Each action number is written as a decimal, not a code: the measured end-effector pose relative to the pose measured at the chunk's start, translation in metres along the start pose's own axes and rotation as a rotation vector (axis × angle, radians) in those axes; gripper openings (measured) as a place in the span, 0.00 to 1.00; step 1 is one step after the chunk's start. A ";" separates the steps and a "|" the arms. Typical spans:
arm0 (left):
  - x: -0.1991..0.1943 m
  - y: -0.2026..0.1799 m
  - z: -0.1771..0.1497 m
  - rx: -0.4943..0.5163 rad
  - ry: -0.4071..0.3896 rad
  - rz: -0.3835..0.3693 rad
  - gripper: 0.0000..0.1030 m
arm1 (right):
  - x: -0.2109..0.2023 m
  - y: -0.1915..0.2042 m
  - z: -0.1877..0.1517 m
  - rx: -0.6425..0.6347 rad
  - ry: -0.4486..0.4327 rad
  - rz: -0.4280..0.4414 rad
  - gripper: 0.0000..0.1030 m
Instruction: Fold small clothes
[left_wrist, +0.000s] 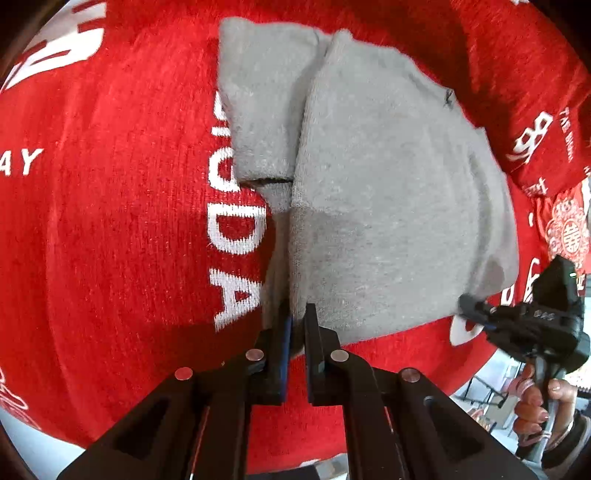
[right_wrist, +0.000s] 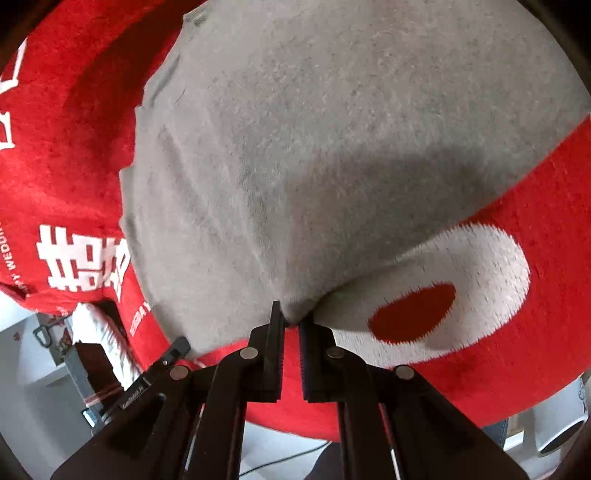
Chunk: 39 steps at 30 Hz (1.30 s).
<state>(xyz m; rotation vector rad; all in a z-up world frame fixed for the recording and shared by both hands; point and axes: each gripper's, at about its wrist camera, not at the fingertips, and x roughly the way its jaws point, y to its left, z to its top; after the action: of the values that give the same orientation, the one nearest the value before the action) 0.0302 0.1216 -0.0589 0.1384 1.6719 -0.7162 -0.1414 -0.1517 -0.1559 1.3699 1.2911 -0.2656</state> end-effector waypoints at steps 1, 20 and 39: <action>-0.003 0.000 -0.001 0.005 -0.001 0.006 0.08 | -0.006 -0.001 -0.001 -0.022 0.015 -0.014 0.07; -0.015 -0.053 0.135 0.059 -0.234 0.184 0.08 | -0.108 0.006 0.140 -0.187 -0.336 -0.320 0.08; -0.020 -0.039 0.131 0.027 -0.184 0.304 0.08 | -0.129 0.001 0.114 -0.146 -0.314 -0.212 0.08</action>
<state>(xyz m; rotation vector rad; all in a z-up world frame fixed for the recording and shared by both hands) 0.1279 0.0279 -0.0329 0.3289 1.4259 -0.5052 -0.1292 -0.3100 -0.0893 1.0219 1.1664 -0.5011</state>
